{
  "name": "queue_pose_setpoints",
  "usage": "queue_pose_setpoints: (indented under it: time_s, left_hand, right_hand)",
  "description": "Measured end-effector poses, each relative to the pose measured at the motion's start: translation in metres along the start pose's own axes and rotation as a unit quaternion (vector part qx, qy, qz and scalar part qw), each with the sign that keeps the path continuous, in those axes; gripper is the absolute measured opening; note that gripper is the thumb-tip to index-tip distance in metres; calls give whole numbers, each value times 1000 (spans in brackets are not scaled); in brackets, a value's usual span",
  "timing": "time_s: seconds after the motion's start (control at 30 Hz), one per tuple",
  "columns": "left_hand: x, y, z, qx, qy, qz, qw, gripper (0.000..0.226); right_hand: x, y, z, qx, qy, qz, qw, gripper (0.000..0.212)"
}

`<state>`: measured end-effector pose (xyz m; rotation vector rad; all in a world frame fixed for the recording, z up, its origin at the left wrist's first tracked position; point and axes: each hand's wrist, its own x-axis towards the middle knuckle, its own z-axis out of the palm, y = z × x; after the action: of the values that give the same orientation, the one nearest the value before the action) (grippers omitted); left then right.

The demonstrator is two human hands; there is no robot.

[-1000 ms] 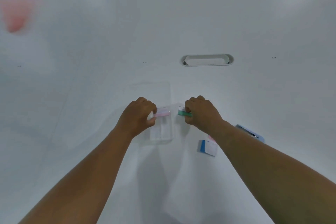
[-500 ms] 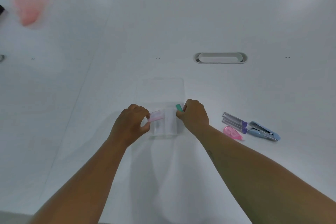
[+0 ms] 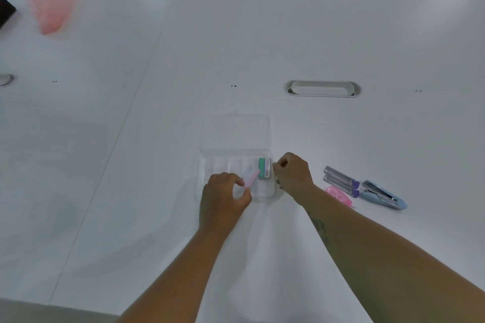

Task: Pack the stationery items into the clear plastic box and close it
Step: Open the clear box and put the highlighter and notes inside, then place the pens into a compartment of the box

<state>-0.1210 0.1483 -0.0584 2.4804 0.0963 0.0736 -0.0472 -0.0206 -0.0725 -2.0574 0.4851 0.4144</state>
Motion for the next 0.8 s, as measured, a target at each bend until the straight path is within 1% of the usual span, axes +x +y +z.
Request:
queue_pose_setpoints:
  time_s: [0.17, 0.33, 0.53, 0.73, 0.8]
  left_hand:
    - [-12, 22, 28, -8, 13, -43, 999, 15]
    - [-13, 37, 44, -3, 31, -75, 997, 16]
    - [-8, 35, 58, 44, 30, -75, 996, 36]
    - [-2, 42, 67, 75, 11, -59, 995, 40]
    - [2, 49, 73, 81, 1, -56, 995, 43]
  right_hand:
    - [16, 0, -16, 26, 13, 6, 1000, 14]
    - [24, 5, -28, -5, 10, -9, 1000, 16]
    - [26, 19, -52, -56, 37, -56, 996, 17]
    - [22, 35, -87, -81, 69, -86, 991, 17]
    - [19, 44, -101, -123, 80, -91, 985, 18]
